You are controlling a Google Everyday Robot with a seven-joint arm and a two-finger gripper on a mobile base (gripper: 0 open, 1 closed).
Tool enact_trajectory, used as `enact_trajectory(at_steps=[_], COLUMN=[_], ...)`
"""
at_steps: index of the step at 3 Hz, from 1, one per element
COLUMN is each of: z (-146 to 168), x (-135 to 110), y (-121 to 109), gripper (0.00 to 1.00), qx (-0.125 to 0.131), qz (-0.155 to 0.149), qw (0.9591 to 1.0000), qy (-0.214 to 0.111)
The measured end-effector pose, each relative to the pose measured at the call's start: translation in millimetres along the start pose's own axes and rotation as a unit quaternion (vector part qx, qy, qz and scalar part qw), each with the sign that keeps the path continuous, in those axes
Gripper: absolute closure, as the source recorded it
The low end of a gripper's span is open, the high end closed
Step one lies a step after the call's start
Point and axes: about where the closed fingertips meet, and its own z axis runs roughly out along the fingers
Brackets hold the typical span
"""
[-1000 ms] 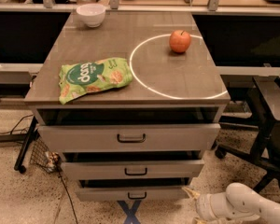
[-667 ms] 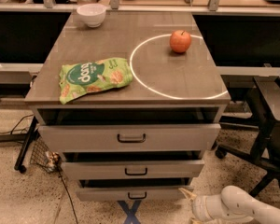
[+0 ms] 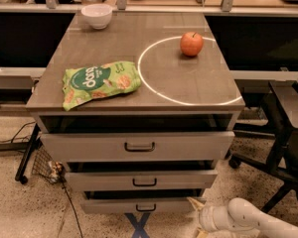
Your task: Open bottom drawer
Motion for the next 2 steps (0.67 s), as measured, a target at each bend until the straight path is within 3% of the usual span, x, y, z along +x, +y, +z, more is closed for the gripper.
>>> enact_trajectory(at_steps=[2], z=[26], x=[16], y=[-23], gripper=[0.0], qx=[0.035], qz=[0.005], qw=[0.9993], qy=[0.009])
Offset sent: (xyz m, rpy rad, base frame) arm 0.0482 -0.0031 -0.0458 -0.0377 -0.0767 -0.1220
